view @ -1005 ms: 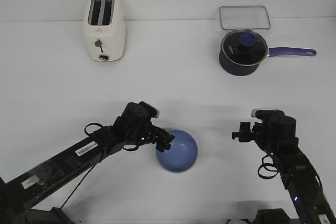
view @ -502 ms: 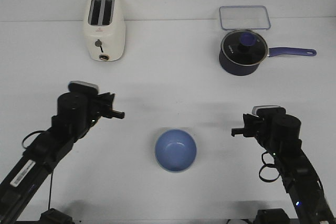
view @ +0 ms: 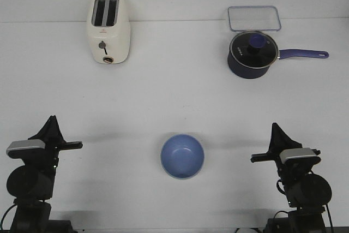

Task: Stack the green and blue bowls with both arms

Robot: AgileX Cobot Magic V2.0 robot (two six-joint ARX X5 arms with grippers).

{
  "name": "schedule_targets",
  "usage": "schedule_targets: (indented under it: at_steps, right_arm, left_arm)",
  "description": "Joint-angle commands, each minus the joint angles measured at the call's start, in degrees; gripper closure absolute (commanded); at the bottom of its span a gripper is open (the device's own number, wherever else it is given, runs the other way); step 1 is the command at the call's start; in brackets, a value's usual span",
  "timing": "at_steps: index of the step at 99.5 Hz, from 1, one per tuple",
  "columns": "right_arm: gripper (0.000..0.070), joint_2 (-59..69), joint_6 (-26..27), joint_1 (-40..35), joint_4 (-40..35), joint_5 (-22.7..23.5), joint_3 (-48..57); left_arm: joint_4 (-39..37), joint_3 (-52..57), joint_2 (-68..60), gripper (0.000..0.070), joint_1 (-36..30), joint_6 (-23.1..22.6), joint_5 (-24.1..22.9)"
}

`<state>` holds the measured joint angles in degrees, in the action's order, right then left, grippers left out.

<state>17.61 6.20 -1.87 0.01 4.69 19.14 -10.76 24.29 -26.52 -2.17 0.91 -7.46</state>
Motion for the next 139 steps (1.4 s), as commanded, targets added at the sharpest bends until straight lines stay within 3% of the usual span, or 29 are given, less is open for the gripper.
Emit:
schedule_targets:
  at_steps: [1,91,105,122,139]
  right_arm:
    - [0.07,-0.09,-0.46,-0.02,1.31,-0.63,-0.04]
    - [0.07,-0.35,-0.44,-0.04,2.21,-0.61,-0.02]
    - [0.07,-0.35,-0.44,-0.04,2.21,-0.61,-0.02]
    - [0.07,-0.35,-0.44,-0.04,2.19,-0.61,-0.02]
    - [0.07,-0.35,-0.44,-0.04,2.21,-0.61,-0.02]
  left_arm:
    - [-0.87,0.33,0.44,0.0688,0.66,-0.63,-0.07]
    - [0.07,-0.26,3.52,0.0686,1.07,-1.31,-0.04]
    - [0.44,-5.86,8.79,0.0687,1.09,-3.34,0.66]
    - [0.44,-15.61,18.01,0.0687,1.55,-3.26,4.52]
    - [1.05,-21.84,25.68,0.0686,1.92,-3.21,4.96]
